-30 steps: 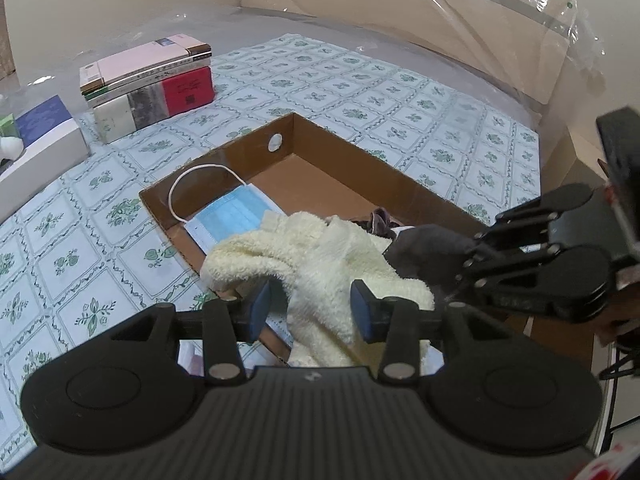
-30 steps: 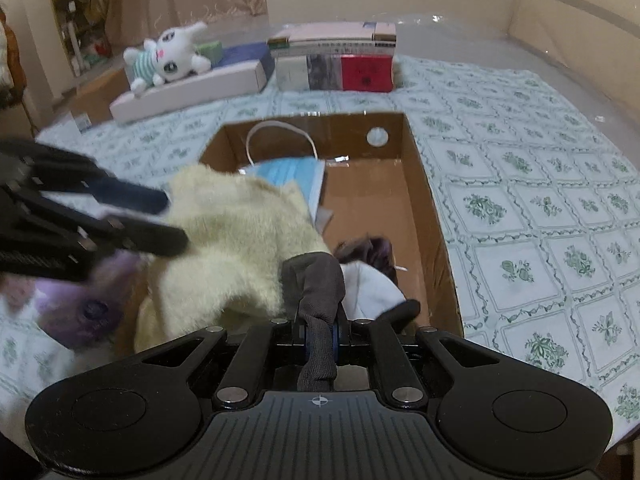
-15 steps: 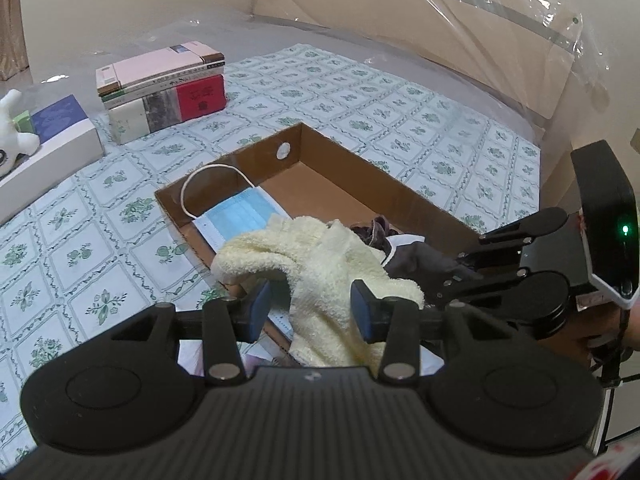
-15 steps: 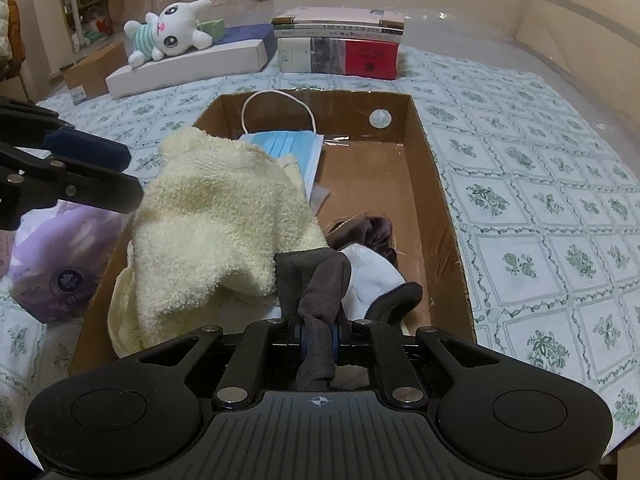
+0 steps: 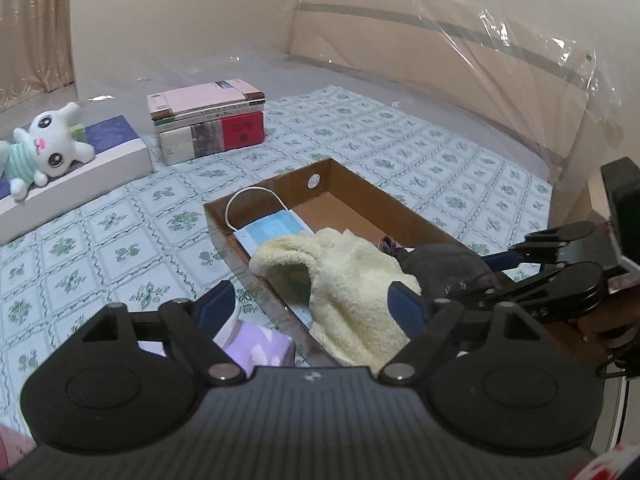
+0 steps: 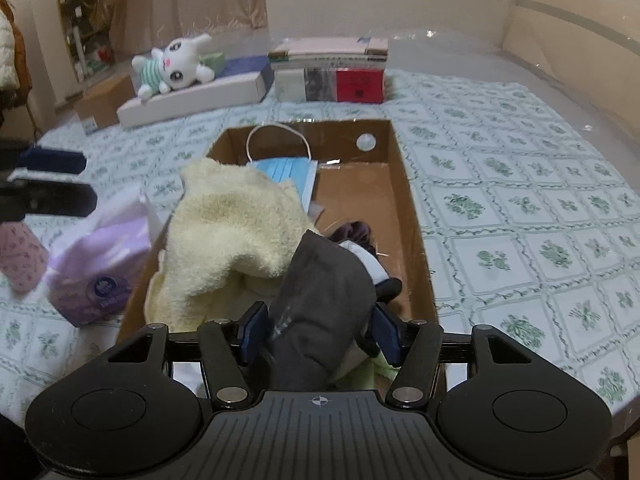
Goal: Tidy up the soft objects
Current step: 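Lower and open the left gripper to drop the towel while the right gripper releases the mask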
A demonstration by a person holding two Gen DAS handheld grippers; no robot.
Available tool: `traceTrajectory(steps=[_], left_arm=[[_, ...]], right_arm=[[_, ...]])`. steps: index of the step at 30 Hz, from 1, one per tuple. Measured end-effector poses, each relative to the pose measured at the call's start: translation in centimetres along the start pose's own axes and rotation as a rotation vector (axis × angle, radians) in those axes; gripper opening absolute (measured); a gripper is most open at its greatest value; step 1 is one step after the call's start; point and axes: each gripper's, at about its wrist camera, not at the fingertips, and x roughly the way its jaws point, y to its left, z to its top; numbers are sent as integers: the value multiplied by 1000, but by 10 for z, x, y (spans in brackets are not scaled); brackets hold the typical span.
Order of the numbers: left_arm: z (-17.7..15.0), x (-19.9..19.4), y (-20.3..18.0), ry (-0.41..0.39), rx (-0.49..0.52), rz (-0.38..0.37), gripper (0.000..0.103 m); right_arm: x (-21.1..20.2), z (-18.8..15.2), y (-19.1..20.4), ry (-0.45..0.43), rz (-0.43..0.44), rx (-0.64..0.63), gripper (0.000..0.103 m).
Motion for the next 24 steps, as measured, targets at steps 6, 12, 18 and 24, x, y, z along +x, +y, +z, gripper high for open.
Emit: traceTrajectory(steps=[6,12,18,24], left_arm=[[-17,-12,-6,-17,11,7,83],[-29,-8,-16,3,39,9,80],[-35,-3,-19,-11,61,24,80],[-40,-9,-21,-62,59,61,80]], right_arm=[[-18,-16,7,-4,10,54,54],[15,-15,15,53,8,27,10],[55,-5,20,77,-41,-37,9],[58,2,18,69,-34,-71,10]])
